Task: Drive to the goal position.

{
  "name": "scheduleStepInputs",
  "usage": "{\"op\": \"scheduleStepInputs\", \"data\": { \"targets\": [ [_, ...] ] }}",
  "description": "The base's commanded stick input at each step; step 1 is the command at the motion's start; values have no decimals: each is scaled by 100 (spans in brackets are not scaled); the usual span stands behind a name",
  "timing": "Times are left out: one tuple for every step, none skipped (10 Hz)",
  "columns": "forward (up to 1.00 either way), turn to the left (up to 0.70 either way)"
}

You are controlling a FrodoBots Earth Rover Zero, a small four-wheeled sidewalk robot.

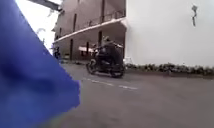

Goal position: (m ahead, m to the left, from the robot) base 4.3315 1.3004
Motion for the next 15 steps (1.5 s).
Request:
{"op": "scheduleStepInputs", "data": {
  "targets": [
    [38,38],
    [100,27],
    [100,27],
    [100,25],
    [100,6],
    [100,0],
    [100,0],
    [100,0],
    [100,0],
    [100,0],
    [100,0],
    [100,0],
    [100,0],
    [100,0],
    [100,0]
  ]
}}
